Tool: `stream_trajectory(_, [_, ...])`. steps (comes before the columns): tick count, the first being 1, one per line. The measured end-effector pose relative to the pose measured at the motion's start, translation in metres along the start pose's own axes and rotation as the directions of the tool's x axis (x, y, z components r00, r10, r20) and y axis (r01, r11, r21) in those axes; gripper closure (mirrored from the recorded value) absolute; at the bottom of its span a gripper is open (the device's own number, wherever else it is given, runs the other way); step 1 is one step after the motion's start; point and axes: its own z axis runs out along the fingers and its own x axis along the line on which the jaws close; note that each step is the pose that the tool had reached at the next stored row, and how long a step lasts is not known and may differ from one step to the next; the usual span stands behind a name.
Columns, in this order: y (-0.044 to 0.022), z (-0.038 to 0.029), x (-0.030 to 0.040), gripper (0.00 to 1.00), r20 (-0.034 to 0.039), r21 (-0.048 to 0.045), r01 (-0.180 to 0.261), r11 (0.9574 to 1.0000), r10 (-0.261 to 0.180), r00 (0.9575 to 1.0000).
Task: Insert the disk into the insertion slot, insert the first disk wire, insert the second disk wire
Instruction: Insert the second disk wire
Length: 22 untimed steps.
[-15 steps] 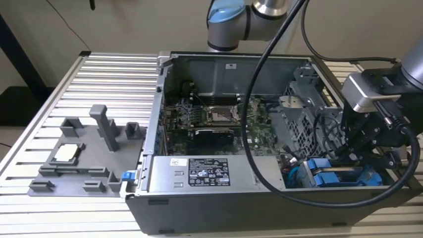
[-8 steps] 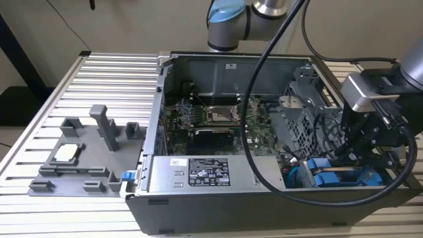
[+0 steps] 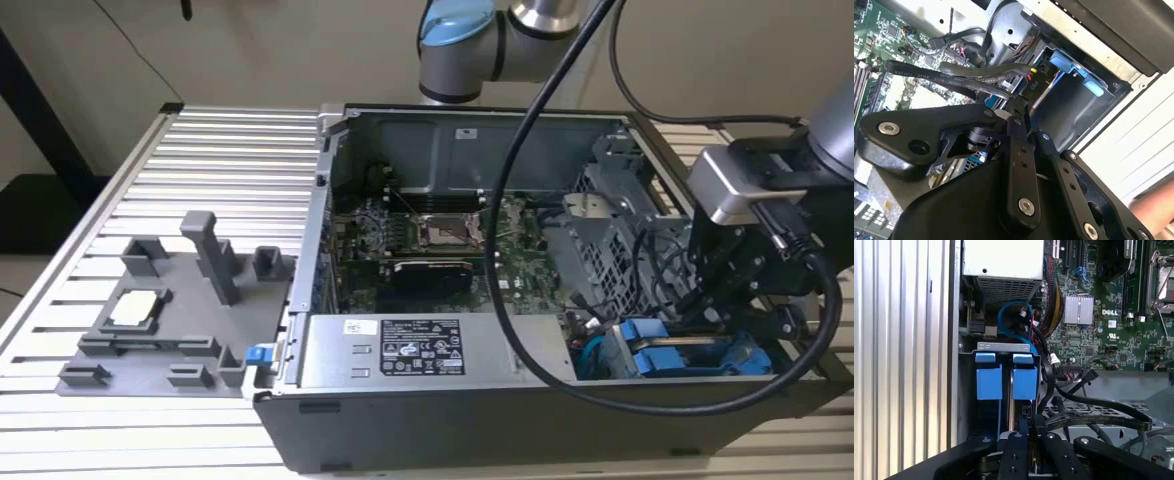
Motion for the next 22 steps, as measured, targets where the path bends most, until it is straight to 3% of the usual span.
stream_trajectory(9, [0.0,0.0008,-0.0006,0.84,-0.0002,0.0,-0.001,1.0,0.001,1.0])
stream_trajectory(19, [-0.0001,0.0076,0.0,0.84,0.0,0.0,-0.001,1.0,0.001,1.0])
stream_trajectory(21, [-0.0001,0.0079,0.0002,0.83,0.001,0.0001,-0.002,1.0,0.002,1.0])
stream_trajectory(22, [-0.0001,0.0067,0.0002,0.76,0.0039,0.0002,-0.001,1.0,0.001,1.0])
